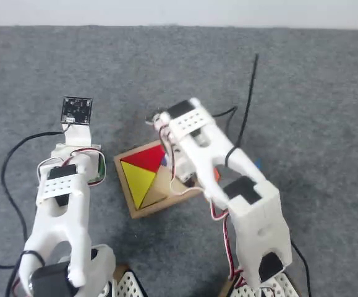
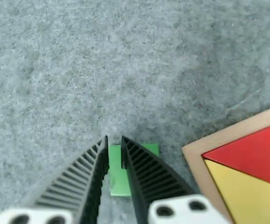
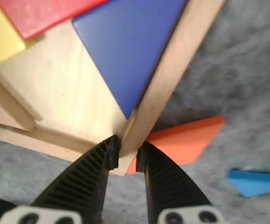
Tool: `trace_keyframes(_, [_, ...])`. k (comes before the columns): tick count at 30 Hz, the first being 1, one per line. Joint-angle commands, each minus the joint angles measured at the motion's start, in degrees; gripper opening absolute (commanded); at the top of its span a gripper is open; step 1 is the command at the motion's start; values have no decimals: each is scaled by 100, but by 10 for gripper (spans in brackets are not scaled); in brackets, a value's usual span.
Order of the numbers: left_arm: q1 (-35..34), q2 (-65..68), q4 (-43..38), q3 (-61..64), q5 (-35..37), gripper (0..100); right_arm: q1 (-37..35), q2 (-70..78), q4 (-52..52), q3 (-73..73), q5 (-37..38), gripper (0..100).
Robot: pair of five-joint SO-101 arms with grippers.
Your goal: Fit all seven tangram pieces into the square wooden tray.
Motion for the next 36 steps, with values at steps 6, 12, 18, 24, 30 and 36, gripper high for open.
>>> trace_keyframes(6, [-35, -105, 53, -75, -88, 48, -549, -620, 101, 79, -484, 240])
trace_keyframes(12, [-229, -484, 422, -66, -97, 48, -444, -1209, -171, -44, 70, 245])
trace_keyframes(18, [-97, -2066, 413, 919, -132, 47, -295, -971, -1191, 281, 308, 245])
trace_keyframes(24, [-624, -3763, 563, 1763, 246, 47, -409, -593, -1736, 281, 334, 245])
trace_keyframes(30, [-378, -4589, 985, 2114, 35, 47, -400, -84, -1675, -114, 334, 246])
trace_keyframes(36, [-185, -4721, 985, 2229, 0, 44, -409, 382, -1314, -914, 360, 246])
